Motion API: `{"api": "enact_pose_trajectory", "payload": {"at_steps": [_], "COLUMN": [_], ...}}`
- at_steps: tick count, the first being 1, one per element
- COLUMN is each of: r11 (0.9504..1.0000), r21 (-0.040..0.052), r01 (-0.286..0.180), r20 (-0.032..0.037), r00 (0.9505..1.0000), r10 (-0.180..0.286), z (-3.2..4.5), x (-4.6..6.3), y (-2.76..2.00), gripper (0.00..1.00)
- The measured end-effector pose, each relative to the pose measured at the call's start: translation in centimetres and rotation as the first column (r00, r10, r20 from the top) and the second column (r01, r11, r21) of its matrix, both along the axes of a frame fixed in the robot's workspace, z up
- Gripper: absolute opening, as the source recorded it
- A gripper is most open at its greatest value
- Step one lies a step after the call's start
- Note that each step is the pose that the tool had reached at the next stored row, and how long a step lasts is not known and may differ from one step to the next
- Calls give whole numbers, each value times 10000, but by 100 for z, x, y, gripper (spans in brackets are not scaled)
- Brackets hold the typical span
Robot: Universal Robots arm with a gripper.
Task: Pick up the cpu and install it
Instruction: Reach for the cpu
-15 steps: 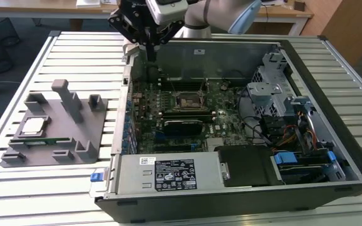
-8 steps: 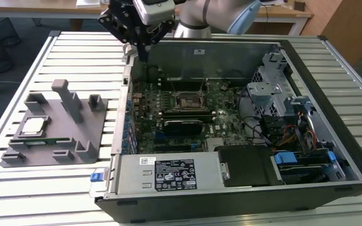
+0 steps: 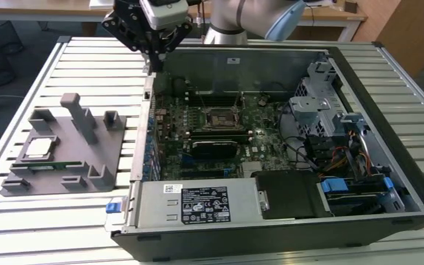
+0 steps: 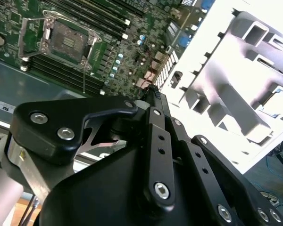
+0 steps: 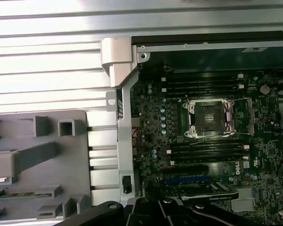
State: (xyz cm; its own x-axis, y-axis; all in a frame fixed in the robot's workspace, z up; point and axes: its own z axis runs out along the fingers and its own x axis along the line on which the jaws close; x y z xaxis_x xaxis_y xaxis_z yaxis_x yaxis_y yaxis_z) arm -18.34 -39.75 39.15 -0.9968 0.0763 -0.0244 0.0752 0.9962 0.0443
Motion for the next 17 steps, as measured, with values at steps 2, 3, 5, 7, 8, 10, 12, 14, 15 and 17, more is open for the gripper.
{"api": "enact_pose_trajectory", "payload": {"at_steps": [2,3,5,7,8,10,12,14,15,17], "r11": [10000,10000,10000,10000,10000,10000,10000,10000,10000,10000], "r21": [0,1,1,0,1,1,0,0,0,1], "r01": [-1,0,-1,-2,-2,0,-1,-1,-2,-2], "r20": [0,0,1,0,1,0,0,0,0,0], "r00": [10000,10000,10000,10000,10000,10000,10000,10000,10000,10000], "r10": [1,0,1,2,2,0,1,1,2,2], "z": [-3,-4,-7,-9,-10,-13,-15,-17,-19,-20], "x": [-39,-57,-95,-132,-151,-188,-224,-266,-287,-329], "y": [0,1,1,1,1,1,2,2,3,3], "gripper": [11,11,11,11,11,11,11,11,11,11]}}
